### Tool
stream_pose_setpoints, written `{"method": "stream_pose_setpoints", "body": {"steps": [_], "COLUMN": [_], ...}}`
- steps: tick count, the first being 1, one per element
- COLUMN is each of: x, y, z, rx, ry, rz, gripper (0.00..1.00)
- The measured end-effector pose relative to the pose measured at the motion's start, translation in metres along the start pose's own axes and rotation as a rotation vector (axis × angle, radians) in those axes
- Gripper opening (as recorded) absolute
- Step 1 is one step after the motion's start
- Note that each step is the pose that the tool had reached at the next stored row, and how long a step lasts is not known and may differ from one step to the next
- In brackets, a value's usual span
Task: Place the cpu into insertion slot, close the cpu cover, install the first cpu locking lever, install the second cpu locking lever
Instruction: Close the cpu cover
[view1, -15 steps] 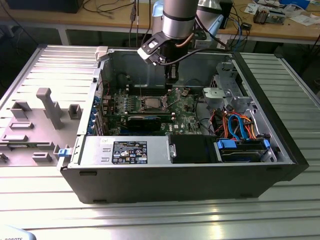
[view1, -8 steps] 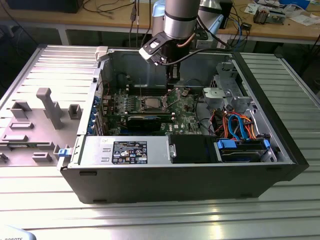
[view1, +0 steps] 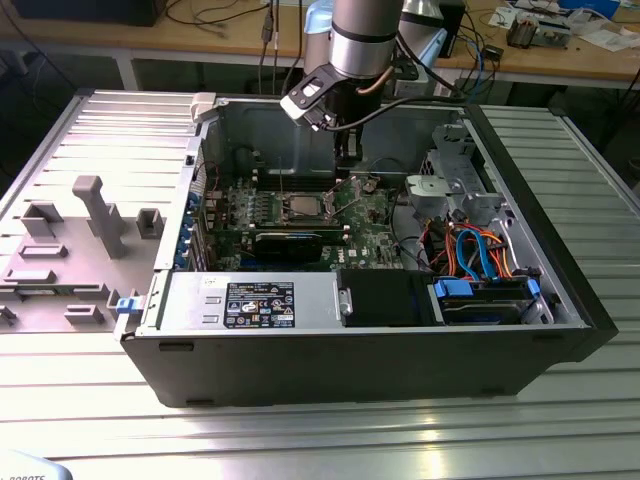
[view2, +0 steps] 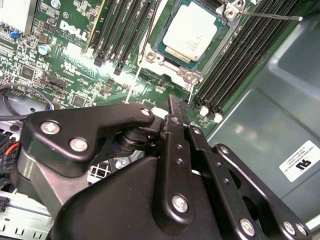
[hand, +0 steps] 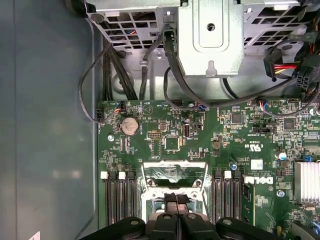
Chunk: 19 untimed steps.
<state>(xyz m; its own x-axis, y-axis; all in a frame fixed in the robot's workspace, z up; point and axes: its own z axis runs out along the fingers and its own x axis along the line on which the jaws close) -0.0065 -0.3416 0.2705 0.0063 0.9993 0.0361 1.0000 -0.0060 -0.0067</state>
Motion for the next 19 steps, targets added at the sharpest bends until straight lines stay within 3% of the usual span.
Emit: {"method": "stream_pose_setpoints", "body": {"steps": [19], "x": [0.0], "y": [0.0056], "z": [0.0], "rx": [0.0], "ry": [0.0], "rz": [0.0], "gripper": [0.11]}}
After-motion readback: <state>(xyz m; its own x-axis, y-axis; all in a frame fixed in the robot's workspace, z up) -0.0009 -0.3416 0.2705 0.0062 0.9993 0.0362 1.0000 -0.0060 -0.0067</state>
